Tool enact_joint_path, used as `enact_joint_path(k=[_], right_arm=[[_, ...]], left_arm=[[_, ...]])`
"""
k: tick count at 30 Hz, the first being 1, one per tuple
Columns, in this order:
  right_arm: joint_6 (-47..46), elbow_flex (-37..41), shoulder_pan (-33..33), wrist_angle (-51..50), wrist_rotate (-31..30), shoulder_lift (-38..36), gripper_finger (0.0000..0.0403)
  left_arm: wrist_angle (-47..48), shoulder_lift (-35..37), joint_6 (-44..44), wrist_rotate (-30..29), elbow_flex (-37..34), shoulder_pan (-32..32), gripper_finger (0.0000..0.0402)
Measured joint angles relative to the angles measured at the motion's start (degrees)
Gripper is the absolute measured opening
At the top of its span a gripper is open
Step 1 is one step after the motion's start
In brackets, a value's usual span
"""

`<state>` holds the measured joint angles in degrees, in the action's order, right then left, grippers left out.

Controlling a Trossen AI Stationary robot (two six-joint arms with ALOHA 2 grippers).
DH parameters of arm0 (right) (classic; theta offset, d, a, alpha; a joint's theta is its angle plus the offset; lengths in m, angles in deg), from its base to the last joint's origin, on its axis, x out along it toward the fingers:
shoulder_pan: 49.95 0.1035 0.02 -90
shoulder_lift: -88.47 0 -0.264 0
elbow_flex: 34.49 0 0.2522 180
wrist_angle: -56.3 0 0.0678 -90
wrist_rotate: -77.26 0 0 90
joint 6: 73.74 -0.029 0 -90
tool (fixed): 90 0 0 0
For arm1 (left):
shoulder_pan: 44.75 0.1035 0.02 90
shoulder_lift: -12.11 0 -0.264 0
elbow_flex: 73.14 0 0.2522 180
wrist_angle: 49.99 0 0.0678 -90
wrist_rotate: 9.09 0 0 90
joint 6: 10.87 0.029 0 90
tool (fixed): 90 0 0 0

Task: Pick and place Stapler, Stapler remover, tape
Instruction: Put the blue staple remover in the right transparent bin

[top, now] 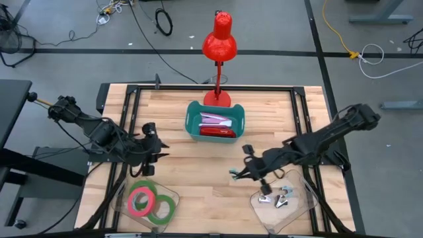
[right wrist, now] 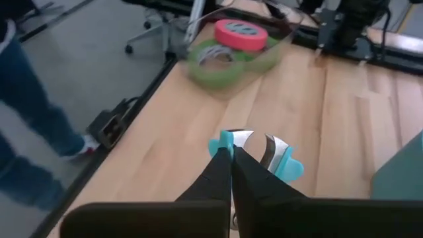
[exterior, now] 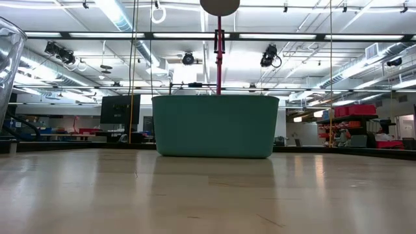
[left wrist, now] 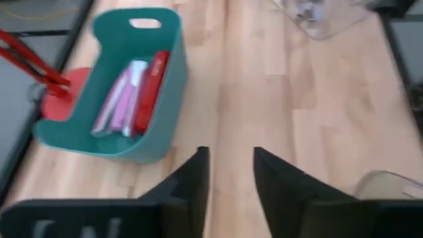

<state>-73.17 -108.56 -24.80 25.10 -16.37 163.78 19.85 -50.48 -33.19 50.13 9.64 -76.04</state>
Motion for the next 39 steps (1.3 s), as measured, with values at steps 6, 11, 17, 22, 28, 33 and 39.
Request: enact_joint_path(k=[6,11,17,22,28,33,39], right_arm=[[-3.32,0.0,2.65,-7.74,0.21,-5.25,0.0001],[-5.98,0.0,4.77,-12.09,0.09,-7.48,0.0001],[-9.16,0.0,7.51,-16.64,2.04,-8.01,0.0],[-11.02,0.0,9.66,-20.33,4.8,-7.31,0.0],[-13.18,0.0,12.52,-19.79,4.75,-7.26,0.0],[-15.72,0.0,15.52,-18.86,4.67,-7.19,0.0],[-17.35,0.0,18.85,-18.61,4.6,-4.7,0.0]], left_arm=[[-1.96,0.02,3.57,5.19,0.04,2.42,0.0034],[-1.92,0.02,6.19,7.65,0.04,6.26,0.0008],[-2.15,0.02,8.99,13.16,0.04,10.55,0.0004],[-2.23,0.02,11.0,15.33,0.04,13.22,0.0004],[-2.25,0.02,11.1,17.93,0.04,15.1,0.0003],[-2.4,0.39,10.94,18.18,0.02,15.81,0.0002],[-5.83,5.22,9.38,17.54,-1.25,15.68,0.0001]])
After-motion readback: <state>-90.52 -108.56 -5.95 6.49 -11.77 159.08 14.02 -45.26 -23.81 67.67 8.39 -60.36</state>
